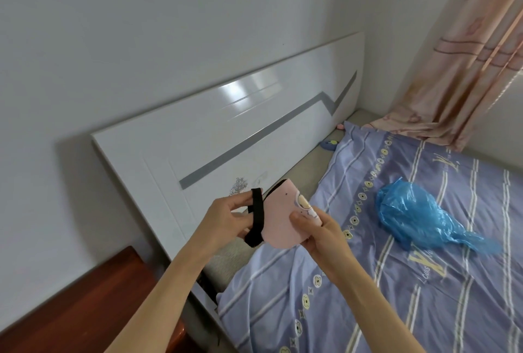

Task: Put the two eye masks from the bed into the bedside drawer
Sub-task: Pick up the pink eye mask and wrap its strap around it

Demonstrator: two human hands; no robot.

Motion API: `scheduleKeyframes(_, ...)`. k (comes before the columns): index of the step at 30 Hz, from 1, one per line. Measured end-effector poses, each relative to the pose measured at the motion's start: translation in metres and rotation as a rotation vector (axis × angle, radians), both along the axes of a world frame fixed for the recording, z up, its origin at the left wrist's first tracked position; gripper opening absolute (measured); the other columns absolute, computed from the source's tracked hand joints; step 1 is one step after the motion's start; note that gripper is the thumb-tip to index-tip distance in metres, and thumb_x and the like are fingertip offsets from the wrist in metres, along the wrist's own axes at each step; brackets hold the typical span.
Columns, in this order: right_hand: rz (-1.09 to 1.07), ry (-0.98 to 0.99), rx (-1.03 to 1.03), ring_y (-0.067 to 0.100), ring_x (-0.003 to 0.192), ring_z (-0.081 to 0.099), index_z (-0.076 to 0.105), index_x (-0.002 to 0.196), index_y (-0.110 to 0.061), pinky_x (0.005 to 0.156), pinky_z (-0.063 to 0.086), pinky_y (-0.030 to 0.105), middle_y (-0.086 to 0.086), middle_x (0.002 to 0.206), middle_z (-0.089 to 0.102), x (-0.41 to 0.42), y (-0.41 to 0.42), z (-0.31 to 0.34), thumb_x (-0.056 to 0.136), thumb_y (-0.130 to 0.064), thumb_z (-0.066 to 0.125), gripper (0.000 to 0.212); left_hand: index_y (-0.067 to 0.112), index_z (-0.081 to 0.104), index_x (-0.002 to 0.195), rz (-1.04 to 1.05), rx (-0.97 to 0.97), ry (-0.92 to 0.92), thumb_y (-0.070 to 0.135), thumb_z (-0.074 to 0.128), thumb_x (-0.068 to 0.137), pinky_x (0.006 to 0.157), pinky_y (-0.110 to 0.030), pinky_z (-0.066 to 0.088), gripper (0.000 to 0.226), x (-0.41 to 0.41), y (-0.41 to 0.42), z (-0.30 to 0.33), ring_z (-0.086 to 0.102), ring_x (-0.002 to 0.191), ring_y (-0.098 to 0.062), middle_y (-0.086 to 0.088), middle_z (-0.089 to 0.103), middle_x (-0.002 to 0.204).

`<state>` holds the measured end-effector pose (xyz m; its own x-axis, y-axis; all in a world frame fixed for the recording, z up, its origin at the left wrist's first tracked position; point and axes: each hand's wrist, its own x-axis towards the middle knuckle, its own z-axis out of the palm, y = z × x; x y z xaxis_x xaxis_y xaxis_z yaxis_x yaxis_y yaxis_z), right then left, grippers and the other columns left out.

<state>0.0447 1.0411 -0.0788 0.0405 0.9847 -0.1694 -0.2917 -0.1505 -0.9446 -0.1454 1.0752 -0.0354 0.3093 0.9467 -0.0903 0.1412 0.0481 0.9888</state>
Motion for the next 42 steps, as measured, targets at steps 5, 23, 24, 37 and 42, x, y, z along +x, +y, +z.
scheduleKeyframes(5, 0.049, -0.236, 0.013, 0.029, 0.082, 0.056, 0.063, 0.091, 0.001, 0.081, 0.045, 0.050, 0.016, 0.086, 0.059, -0.004, -0.003, 0.004, 0.079, -0.019, 0.067, 0.023, 0.037, 0.069, 0.087, 0.005, 0.146, 0.124, 0.005, 0.066, 0.078, 0.076, -0.018, 0.051, 0.033, 0.003, 0.002, 0.006, 0.064, 0.078, -0.005, 0.007, 0.073, 0.087)
scheduleKeyframes(23, 0.278, -0.543, 0.000, 0.021, 0.070, 0.049, 0.062, 0.083, 0.004, 0.065, 0.036, 0.035, 0.012, 0.074, 0.052, -0.023, 0.001, 0.010, 0.079, -0.018, 0.067, 0.023, 0.025, 0.069, 0.079, 0.066, 0.039, 0.026, 0.003, 0.060, 0.081, 0.066, -0.020, 0.054, 0.024, -0.026, -0.009, -0.018, 0.067, 0.075, -0.011, 0.002, 0.072, 0.077)
scheduleKeyframes(24, 0.291, -0.545, 0.002, 0.021, 0.070, 0.049, 0.062, 0.082, 0.004, 0.065, 0.036, 0.034, 0.011, 0.073, 0.053, -0.027, 0.001, 0.010, 0.079, -0.017, 0.067, 0.022, 0.024, 0.069, 0.080, 0.078, 0.028, 0.006, 0.004, 0.060, 0.082, 0.065, -0.019, 0.054, 0.022, -0.030, -0.011, -0.019, 0.067, 0.075, -0.010, 0.004, 0.073, 0.077)
scheduleKeyframes(37, 0.522, -0.576, -0.035, 0.023, 0.070, 0.050, 0.066, 0.083, 0.000, 0.065, 0.039, 0.036, 0.013, 0.075, 0.057, -0.089, 0.006, 0.012, 0.079, -0.016, 0.067, 0.016, 0.010, 0.068, 0.091, 0.209, 0.032, 0.043, 0.004, 0.059, 0.084, 0.069, -0.010, 0.050, 0.013, -0.090, -0.033, -0.023, 0.065, 0.076, 0.001, 0.000, 0.071, 0.087)
scheduleKeyframes(42, 0.497, -0.502, -0.049, 0.015, 0.067, 0.061, 0.066, 0.073, -0.019, 0.062, 0.047, 0.027, -0.002, 0.071, 0.065, -0.109, 0.005, 0.006, 0.078, -0.018, 0.069, 0.006, 0.022, 0.065, 0.081, 0.288, -0.004, 0.059, 0.005, 0.058, 0.083, 0.075, -0.018, 0.048, 0.019, -0.107, -0.035, -0.031, 0.062, 0.077, -0.002, 0.002, 0.067, 0.084)
